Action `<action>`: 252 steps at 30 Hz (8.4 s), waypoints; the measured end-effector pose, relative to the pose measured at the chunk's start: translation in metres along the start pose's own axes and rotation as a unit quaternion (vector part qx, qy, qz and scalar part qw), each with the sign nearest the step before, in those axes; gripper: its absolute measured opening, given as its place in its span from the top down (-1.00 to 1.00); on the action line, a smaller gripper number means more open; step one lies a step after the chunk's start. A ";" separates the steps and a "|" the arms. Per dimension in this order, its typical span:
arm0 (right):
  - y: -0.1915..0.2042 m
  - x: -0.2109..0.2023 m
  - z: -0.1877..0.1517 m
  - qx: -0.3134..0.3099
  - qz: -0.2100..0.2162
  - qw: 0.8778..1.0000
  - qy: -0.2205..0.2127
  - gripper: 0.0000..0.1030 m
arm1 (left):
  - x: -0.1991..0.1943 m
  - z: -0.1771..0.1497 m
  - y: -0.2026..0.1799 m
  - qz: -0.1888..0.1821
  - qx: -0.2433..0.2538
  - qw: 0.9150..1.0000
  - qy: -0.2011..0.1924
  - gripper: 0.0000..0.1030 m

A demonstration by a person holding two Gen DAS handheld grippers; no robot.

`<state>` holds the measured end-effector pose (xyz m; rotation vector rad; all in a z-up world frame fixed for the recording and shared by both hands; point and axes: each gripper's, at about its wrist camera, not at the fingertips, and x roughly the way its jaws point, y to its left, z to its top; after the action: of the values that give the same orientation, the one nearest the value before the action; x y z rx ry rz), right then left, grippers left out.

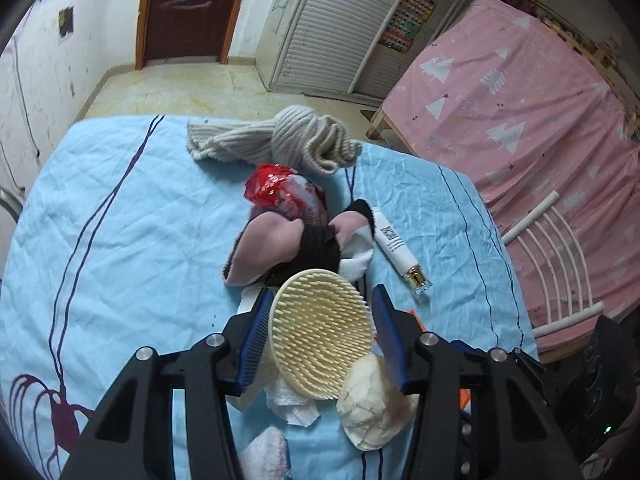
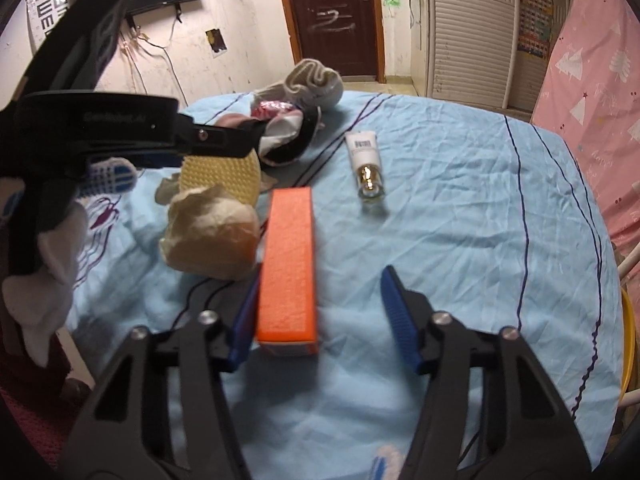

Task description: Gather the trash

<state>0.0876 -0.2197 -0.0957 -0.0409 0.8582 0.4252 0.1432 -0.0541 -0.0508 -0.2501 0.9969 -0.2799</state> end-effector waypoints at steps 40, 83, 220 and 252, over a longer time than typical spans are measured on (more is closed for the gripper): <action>-0.029 -0.020 -0.005 0.038 -0.008 0.998 -0.041 0.58 | -0.004 0.012 -0.045 0.002 0.072 0.997 0.003 0.90; -0.112 -0.051 -0.033 0.125 -0.005 0.989 -0.082 0.57 | 0.032 0.008 -0.139 -0.011 0.146 0.988 0.053 0.05; -0.118 -0.054 0.007 0.111 -0.032 0.988 -0.101 -0.39 | -0.014 -0.043 -0.111 -0.068 0.200 0.977 0.026 -0.53; -0.050 0.006 0.040 0.024 -0.028 0.999 -0.010 -0.60 | -0.006 -0.082 -0.086 -0.102 0.258 0.960 0.042 0.45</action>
<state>0.1392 -0.2557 -0.0800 -0.0151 0.8450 0.3520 0.0606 -0.1392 -0.0603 0.1372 0.9473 -0.7301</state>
